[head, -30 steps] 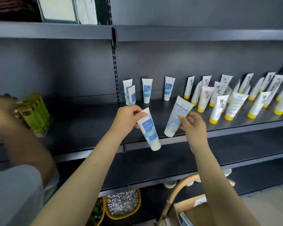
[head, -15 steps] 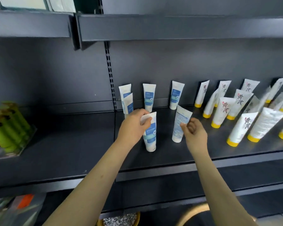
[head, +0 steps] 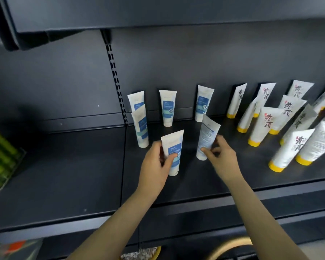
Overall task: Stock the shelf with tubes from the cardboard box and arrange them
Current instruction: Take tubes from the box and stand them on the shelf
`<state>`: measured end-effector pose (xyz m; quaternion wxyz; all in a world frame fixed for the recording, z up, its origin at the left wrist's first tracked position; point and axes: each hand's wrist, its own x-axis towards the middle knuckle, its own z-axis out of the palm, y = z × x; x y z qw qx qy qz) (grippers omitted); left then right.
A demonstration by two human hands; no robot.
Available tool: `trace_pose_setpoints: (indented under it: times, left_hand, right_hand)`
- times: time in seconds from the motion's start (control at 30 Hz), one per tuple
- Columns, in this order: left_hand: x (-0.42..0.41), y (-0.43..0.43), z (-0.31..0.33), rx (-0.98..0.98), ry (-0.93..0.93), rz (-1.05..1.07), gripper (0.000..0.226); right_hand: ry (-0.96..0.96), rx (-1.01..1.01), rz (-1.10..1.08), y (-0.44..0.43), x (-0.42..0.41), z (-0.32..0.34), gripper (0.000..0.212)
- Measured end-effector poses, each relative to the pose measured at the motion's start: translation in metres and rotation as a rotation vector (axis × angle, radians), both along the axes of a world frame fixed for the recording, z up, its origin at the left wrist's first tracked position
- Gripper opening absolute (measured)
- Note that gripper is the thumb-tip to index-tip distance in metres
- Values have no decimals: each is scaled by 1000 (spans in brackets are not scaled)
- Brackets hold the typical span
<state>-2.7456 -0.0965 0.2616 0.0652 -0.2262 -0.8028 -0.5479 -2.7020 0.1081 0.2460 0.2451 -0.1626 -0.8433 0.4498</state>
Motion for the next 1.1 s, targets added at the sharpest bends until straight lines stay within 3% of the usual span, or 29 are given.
trace_pose_setpoints:
  times: [0.3, 0.83, 1.1]
  left_hand:
    - [-59, 42, -13, 53, -1, 62, 32]
    - [-93, 72, -40, -13, -66, 149, 33]
    - [-89, 71, -39, -70, -96, 144, 37]
  right_hand:
    - [3, 32, -77, 36, -35, -12, 48]
    - [-10, 109, 12, 78, -69, -16, 59]
    - [-69, 84, -64, 68, -79, -14, 59]
